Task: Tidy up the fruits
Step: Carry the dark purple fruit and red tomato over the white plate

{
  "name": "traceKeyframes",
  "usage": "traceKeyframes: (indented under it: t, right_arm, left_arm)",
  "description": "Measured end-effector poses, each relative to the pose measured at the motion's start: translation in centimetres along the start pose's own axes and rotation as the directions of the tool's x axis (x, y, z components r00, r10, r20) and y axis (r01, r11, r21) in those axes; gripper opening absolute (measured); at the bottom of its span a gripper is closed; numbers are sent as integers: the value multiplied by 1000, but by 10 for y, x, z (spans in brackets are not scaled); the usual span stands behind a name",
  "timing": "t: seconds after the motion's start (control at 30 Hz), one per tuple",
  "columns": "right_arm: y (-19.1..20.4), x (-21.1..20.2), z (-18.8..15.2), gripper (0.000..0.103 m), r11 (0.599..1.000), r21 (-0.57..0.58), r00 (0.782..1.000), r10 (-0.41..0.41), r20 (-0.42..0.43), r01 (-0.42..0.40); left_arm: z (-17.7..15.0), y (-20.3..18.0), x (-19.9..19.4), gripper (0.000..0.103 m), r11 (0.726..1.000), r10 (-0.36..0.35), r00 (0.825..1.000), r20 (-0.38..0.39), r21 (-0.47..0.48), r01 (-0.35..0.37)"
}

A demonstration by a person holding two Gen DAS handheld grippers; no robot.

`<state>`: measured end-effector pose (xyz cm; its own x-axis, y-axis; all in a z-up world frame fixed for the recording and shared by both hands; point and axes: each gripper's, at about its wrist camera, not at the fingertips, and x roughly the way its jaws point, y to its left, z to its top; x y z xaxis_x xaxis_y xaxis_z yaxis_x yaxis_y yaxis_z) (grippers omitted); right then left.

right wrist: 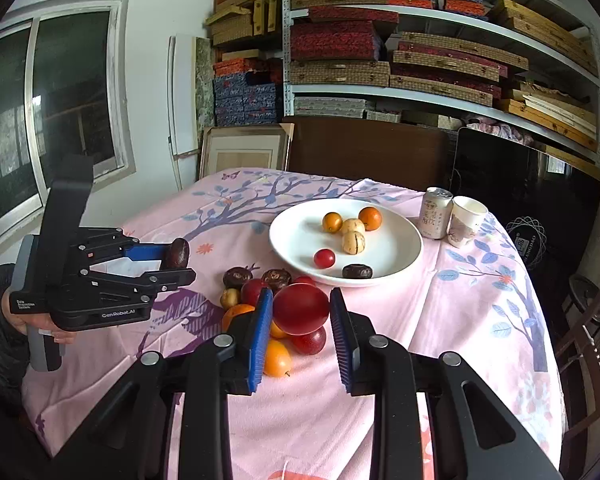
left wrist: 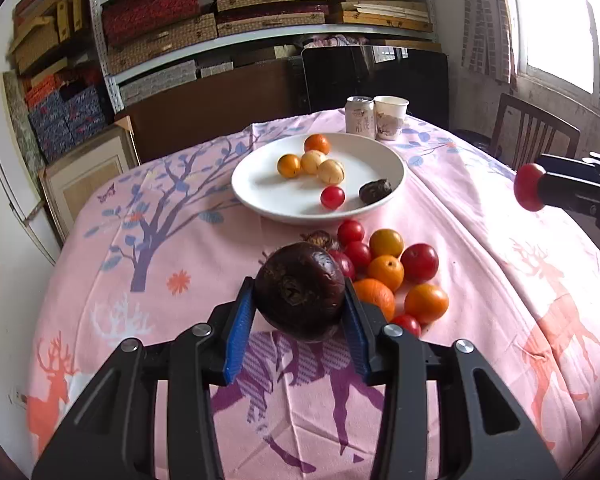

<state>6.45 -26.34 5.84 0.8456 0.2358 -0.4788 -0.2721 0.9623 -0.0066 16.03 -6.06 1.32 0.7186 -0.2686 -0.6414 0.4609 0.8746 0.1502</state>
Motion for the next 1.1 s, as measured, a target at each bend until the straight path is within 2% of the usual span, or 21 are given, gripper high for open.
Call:
traceKeyframes:
  t: [0.13,0.4,0.57,0.67,0.77,0.83,0.93,1.0,1.1]
  right_arm:
    - [-6,-3,6,29,999,22,1000,-25,2,25]
    - [-9,-1,8,29,999,34,1000,-26,10,26]
    - [-10,34,-16,29,998,38,991,-50,-123,55]
    - [-15,54,-34,29,996,52,978,-60,-200,72]
    - [-14,72,-48,29,995,12,957,-95,-275,103]
    - [-13,82,-56,29,996,-7,944,-91,-317,93]
    - [-8,87,-64,32,996,-34,941,-92,-325,85]
    - [-6,90,-67,35,992,-62,936,-120,-330,106]
    - [-6,99,-72,41,993,-55,925,-113,-362,100]
  left_arm:
    - [15,-3,-6,41,1000,-3,999,49,24,2]
    - [24,-5,-3,41,1000,-20,999,36,13,19]
    - [21,-7,5,41,1000,-30,1000,5,11,29]
    - [19,-7,9,41,999,-38,999,-6,13,38]
    - [18,-7,12,41,999,-47,999,-12,17,48]
    - [16,-6,17,41,999,-44,999,-24,19,44]
    - [14,-5,25,41,999,-42,998,-48,15,43]
    - [12,-4,30,41,999,-47,997,-64,12,48]
    - [10,-4,36,41,998,-53,995,-81,13,54]
